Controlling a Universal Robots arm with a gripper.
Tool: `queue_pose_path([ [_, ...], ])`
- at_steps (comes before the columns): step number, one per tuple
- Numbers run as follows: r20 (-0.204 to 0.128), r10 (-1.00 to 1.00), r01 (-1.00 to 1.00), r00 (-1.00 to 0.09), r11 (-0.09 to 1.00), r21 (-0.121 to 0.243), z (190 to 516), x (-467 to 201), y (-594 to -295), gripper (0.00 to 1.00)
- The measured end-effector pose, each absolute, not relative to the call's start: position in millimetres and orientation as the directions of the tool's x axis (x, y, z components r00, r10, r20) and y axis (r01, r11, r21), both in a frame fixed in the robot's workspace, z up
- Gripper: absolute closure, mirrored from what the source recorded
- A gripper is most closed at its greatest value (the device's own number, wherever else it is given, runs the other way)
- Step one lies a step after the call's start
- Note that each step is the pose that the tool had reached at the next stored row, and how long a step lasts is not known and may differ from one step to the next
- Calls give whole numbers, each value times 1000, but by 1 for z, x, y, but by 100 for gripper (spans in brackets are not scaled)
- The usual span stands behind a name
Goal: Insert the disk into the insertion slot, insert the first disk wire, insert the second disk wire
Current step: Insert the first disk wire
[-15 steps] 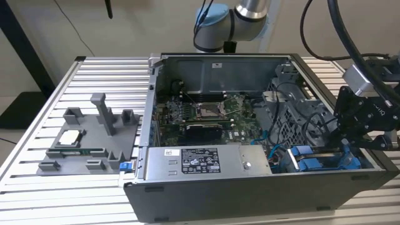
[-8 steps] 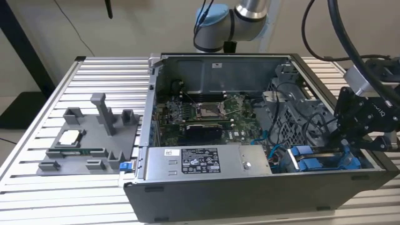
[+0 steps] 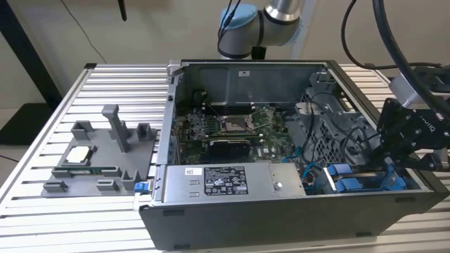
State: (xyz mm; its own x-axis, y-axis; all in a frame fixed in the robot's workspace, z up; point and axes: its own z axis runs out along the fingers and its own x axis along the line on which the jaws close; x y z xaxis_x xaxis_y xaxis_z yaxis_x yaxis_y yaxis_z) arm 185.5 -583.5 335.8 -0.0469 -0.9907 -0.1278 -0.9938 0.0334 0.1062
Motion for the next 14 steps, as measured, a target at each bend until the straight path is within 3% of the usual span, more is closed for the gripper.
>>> queue_pose_path([
  [14, -131, -990, -993, -48, 33, 116, 329, 187, -587, 80],
])
